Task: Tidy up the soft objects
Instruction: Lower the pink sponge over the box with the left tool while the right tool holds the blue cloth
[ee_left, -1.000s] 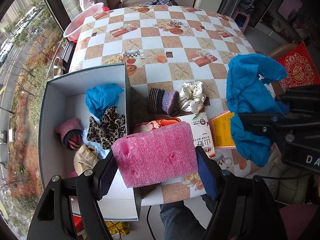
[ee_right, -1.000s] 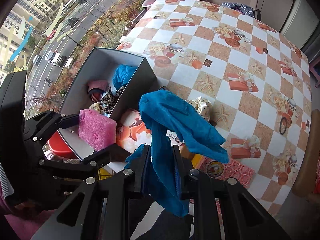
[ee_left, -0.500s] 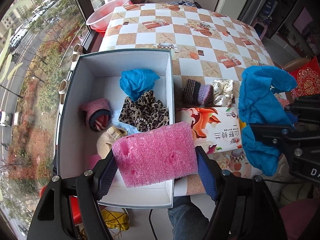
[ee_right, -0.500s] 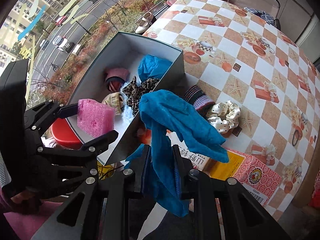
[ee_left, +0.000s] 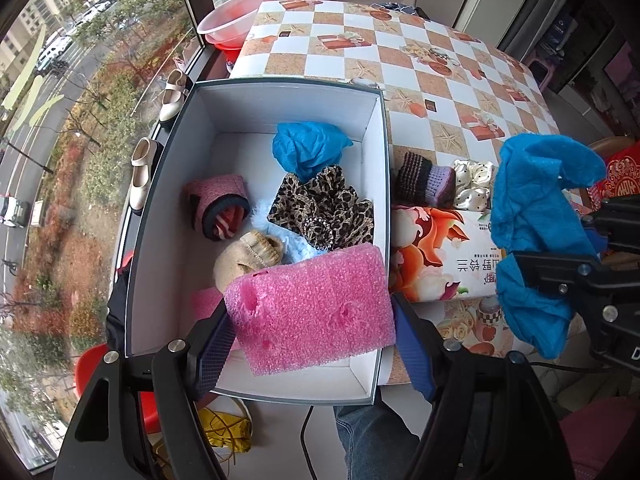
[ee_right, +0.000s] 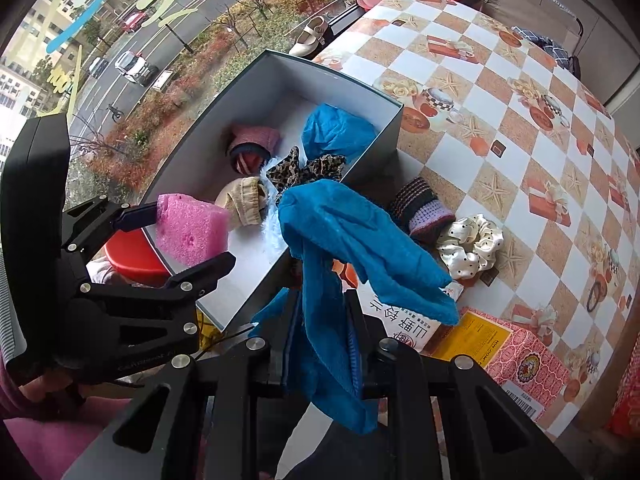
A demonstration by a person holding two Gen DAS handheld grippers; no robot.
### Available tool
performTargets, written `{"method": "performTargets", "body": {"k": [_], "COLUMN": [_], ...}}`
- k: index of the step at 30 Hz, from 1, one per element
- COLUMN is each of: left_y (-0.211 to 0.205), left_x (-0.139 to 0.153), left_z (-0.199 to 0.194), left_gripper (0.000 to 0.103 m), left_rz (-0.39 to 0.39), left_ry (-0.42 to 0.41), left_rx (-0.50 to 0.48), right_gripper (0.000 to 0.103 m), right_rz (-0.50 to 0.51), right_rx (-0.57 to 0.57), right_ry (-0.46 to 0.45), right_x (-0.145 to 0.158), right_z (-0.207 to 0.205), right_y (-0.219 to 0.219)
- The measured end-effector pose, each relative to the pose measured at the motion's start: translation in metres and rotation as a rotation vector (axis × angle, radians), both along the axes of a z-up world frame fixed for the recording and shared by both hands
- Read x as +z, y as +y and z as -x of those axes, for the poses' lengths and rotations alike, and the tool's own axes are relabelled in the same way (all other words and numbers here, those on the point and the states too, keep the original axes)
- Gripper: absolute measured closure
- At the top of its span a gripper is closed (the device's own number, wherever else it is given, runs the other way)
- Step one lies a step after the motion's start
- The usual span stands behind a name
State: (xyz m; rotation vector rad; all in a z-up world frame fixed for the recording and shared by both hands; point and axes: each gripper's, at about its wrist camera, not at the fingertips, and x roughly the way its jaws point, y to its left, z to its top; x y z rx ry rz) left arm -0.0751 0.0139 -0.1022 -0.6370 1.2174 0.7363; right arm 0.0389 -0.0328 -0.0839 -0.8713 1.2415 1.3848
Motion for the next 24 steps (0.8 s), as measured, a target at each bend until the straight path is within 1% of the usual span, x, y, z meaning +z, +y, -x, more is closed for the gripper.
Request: {"method": "performTargets", "body": {"k": [24], "left_y": [0.008], "left_x": [-0.005], "left_z": [0.021], "left_gripper": [0.026], "left_rz": [0.010], "left_ry": [0.000], "left_rx": [0.071], "right_gripper": [0.081], "right_rz": [0.006], "right_rx": [0.066], "right_ry": [-0.006], "right_x": [-0.002], "right_z": [0.021], "right_y": [0.015]}}
